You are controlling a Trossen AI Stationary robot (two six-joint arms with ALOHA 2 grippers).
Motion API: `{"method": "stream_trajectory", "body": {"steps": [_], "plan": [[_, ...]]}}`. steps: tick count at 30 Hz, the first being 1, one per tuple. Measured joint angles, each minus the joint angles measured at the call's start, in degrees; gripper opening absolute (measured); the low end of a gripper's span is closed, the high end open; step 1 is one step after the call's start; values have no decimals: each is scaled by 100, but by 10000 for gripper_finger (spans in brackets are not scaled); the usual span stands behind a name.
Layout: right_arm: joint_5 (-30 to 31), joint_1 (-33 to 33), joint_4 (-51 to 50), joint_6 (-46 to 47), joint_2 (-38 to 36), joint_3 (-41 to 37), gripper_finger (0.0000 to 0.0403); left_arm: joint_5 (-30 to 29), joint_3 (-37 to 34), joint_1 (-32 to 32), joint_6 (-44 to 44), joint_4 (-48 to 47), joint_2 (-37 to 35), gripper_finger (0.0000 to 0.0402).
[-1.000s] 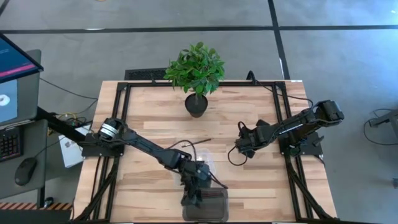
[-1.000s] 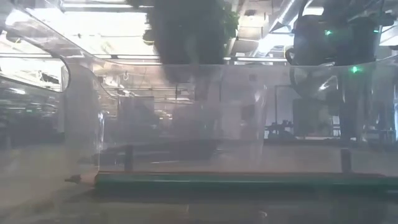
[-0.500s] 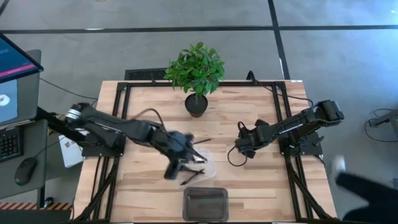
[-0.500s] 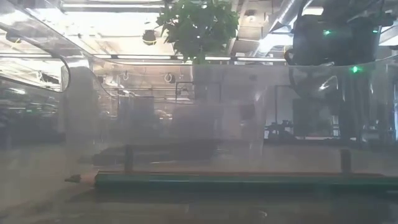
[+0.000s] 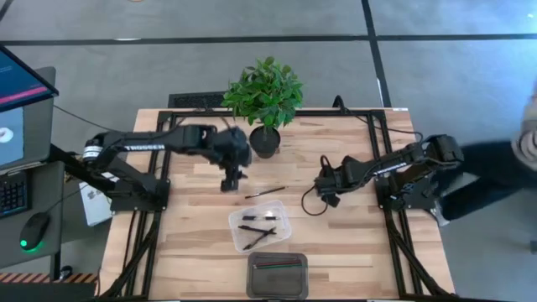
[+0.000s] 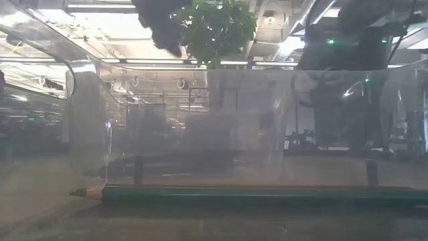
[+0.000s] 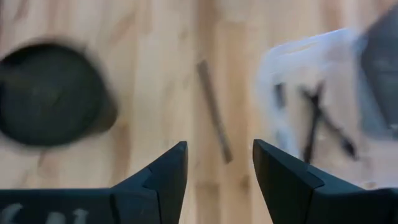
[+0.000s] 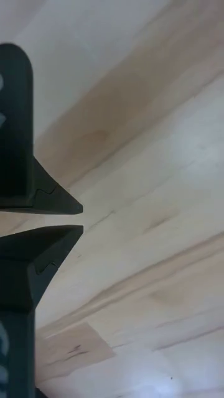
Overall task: Sort pens & pencils
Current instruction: Put the black pencil into the black bin
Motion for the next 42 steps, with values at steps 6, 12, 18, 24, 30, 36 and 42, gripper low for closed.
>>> {"method": "stream_trajectory", "body": {"steps": [6, 12, 18, 24, 30, 36, 42], "plan": [[13, -138, 121, -26, 0, 0, 61, -96, -28, 571, 442, -913, 0, 171], [13, -138, 391, -28, 0, 0, 61, -196, -28, 673, 973, -1015, 0, 171], [11, -138, 626, -30, 0, 0, 61, -289, -47, 698, 1951, -1019, -2, 171], [0, -138, 1026, -22, 0, 0, 61, -286, -47, 804, 2765, -1164, -1, 171], [-904, -184, 2286, -114, 0, 0, 61, -279, -47, 1069, 2802, -1378, 0, 171], [-1401, -213, 3166, -422, 0, 0, 61, -91, -74, 1234, 2929, -1450, 5, 171], [-1401, -312, 3297, -467, 0, 0, 61, -91, -940, 1224, 2997, -936, 42, 171]]}}
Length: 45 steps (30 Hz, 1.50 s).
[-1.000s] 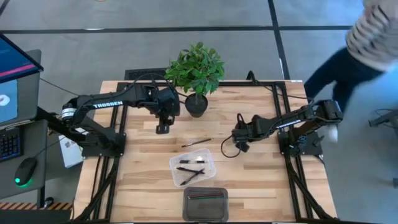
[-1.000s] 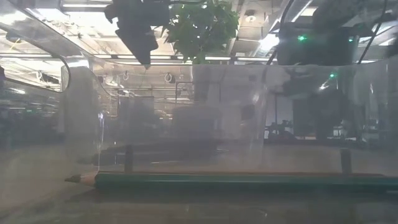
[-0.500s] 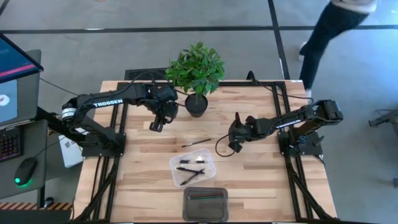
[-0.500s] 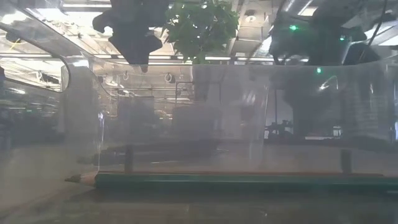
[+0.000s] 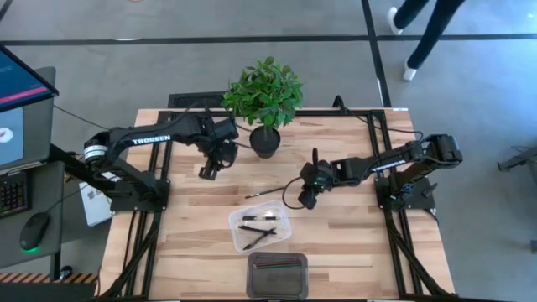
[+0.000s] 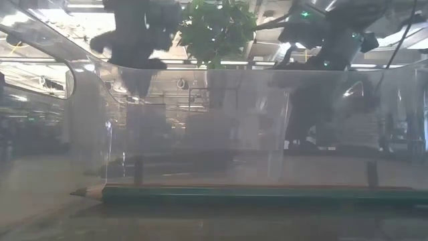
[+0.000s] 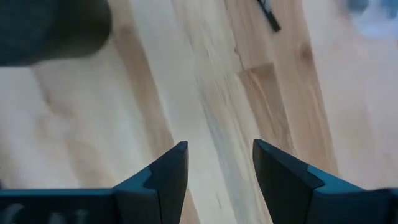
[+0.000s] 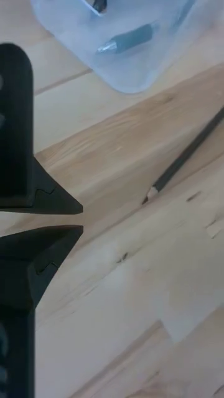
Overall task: Sort pens & pencils
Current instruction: Put the black pencil into the black bin
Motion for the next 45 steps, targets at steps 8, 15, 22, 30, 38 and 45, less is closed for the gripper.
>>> {"method": "stream_trajectory", "body": {"steps": [8, 15, 22, 30, 38, 45], "plan": [[4, -15, 401, -130, 2, 0, 61, 103, -1021, -18, -9, 948, 2, 171], [17, -21, 591, -304, 2, 0, 61, -72, -1291, -193, 425, 1389, 2, 171], [28, -49, 595, -306, 2, 0, 61, -62, -1291, -317, -403, 1471, 2, 171], [46, -181, 595, -310, 2, 0, 61, -50, -1289, -331, -1252, 1883, 2, 171], [48, -242, 502, -326, 2, 0, 61, 327, -1287, -448, -1685, 2648, 2, 171], [48, -238, 342, -325, 2, 0, 61, 271, -1138, -860, -1812, 3083, 337, 171]]}}
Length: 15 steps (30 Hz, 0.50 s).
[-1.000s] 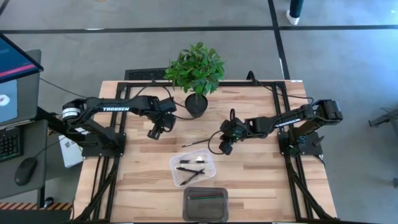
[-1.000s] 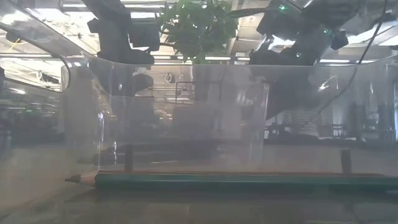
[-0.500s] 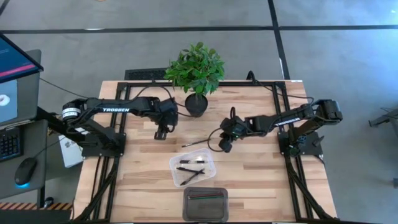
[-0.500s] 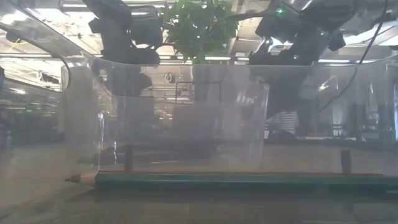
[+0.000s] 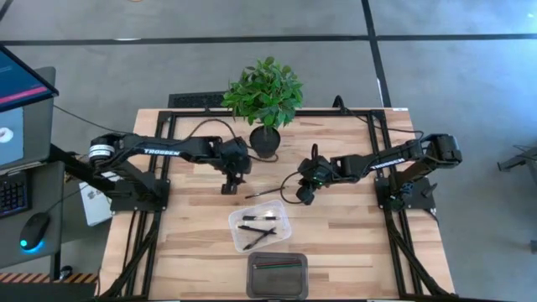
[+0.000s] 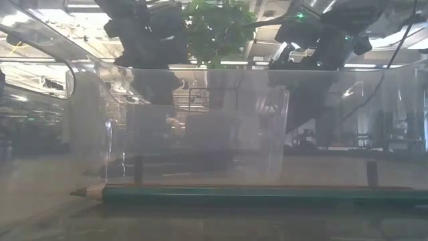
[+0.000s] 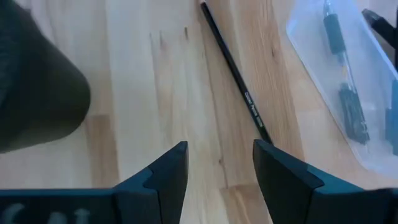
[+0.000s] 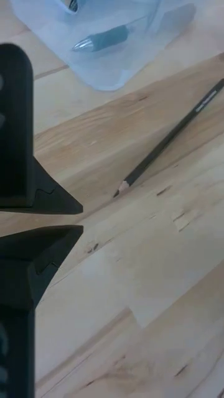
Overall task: Sort pens & pencils
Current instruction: Put the black pencil into the black bin
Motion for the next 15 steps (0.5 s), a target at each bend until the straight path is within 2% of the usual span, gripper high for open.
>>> {"method": "stream_trajectory", "body": {"steps": [4, 9, 15], "plan": [[0, -2, -34, 1, 0, 0, 61, -42, 204, -210, -69, -95, 420, 171], [0, 13, -78, 3, 0, 0, 61, -446, 344, -358, -44, -213, 777, 171], [0, 11, -227, 4, 1, 0, 61, -275, 404, -572, -117, -197, 1018, 171]]}}
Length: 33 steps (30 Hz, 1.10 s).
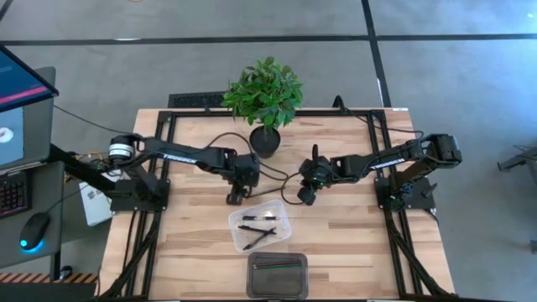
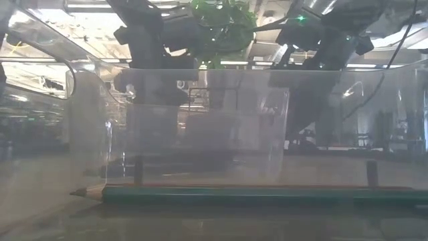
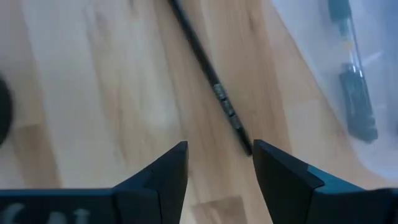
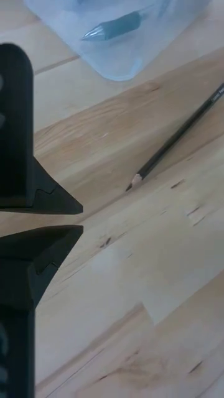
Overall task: Sort pens & pencils
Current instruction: Put the black pencil into the black bin
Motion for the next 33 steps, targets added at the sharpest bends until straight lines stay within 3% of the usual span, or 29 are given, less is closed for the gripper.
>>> {"method": "stream_trajectory", "body": {"steps": [5, 22, 29, 33], "plan": [[-2, 0, -1, -1, -1, 0, 61, -346, 7, -246, -70, 114, 127, 171], [0, 0, -105, 12, -1, 2, 61, -552, 9, -454, -410, 143, 531, 171], [0, 0, -132, 12, 0, 2, 61, -1181, 52, -454, -428, 26, 573, 171], [0, 0, -124, 12, 2, 2, 61, -1187, 52, -448, -482, -39, 573, 171]]}}
